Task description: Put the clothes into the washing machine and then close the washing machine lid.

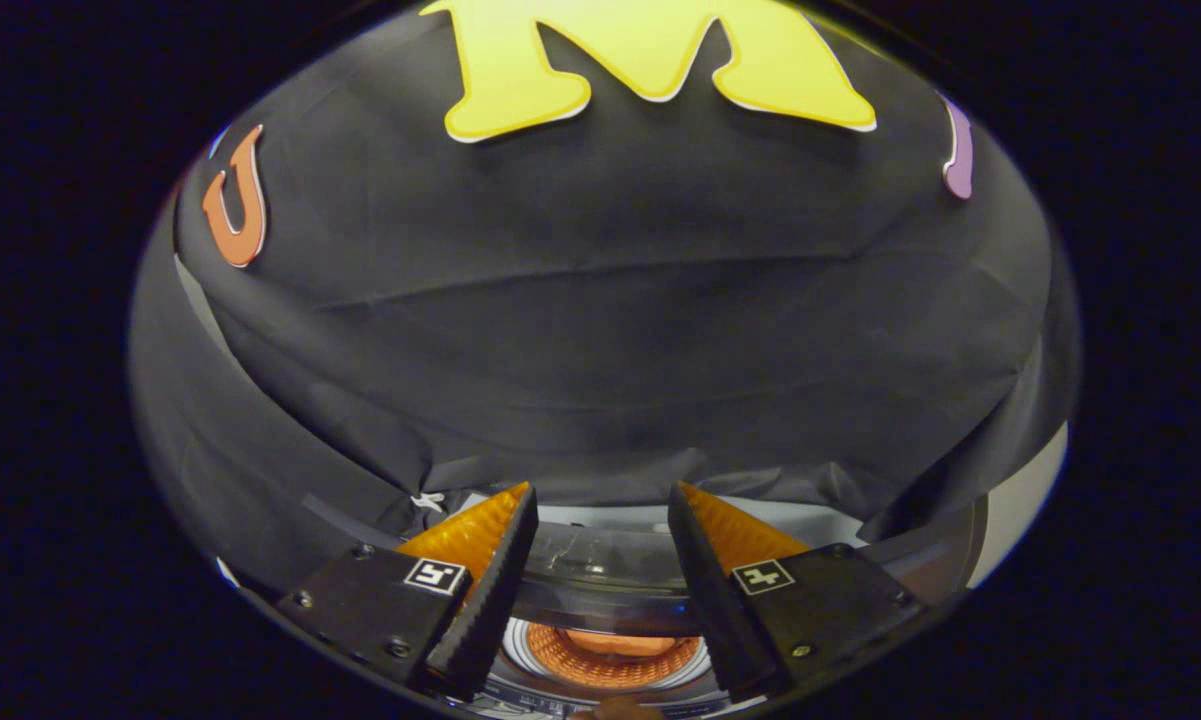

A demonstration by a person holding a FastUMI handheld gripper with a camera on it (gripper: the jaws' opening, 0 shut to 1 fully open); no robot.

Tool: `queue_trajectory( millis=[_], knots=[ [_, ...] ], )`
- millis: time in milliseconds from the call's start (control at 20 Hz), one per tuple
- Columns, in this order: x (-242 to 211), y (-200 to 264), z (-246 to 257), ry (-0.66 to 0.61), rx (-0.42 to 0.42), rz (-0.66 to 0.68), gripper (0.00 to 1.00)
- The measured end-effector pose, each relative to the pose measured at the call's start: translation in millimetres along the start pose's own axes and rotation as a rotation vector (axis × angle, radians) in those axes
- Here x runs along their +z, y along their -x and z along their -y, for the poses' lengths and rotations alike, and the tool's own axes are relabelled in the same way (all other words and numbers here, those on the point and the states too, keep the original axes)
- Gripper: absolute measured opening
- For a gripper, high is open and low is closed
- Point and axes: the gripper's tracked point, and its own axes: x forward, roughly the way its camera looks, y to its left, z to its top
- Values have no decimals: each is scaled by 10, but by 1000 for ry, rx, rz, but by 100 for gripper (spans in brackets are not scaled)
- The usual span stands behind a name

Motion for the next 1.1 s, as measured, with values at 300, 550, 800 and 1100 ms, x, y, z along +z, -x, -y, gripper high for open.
queue_trajectory(
  millis=[300,550,800,1100],
  knots=[
    [19,40,-8,23,-3,105,84],
    [-6,90,-14,27,-9,157,84],
    [-40,143,-23,33,-7,187,84],
    [-124,237,-41,42,-6,232,84]
  ],
)
